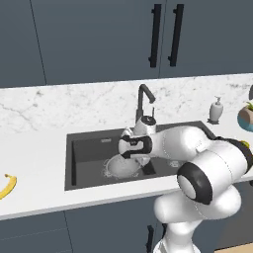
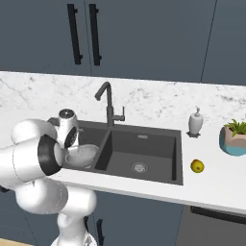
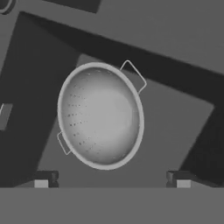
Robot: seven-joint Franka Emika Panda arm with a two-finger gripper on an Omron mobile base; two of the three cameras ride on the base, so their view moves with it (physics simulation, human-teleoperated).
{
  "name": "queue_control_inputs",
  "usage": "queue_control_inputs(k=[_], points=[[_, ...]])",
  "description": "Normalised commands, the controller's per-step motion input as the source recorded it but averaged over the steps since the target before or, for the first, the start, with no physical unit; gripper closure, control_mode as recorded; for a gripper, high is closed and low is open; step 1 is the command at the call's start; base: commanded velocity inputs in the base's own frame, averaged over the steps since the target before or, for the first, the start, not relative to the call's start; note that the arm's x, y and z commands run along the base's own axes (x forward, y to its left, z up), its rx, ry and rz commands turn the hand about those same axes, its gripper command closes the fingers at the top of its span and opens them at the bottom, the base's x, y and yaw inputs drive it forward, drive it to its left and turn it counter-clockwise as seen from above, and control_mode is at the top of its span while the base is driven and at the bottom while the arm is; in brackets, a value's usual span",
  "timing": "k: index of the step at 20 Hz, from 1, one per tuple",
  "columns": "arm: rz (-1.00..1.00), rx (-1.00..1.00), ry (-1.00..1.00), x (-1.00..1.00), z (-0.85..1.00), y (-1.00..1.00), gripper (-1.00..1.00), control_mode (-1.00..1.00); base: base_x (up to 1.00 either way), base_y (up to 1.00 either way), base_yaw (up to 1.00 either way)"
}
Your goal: Put the colander in the sink, put the banana, pear in the colander, and turn on the sink faucet and pour water over the colander.
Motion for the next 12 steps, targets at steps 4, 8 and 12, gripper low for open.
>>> queue_control_inputs(k=[4,8,12], points=[[0.22,0.00,0.00,-0.64,1.00,0.36,-1.00,-1.00,0.00,0.00,0.00],[0.39,-0.01,0.03,-0.63,1.00,0.70,-1.00,-1.00,0.00,0.00,0.00],[0.50,-0.11,0.06,-0.64,0.76,0.99,-1.00,-1.00,0.00,0.00,0.00]])
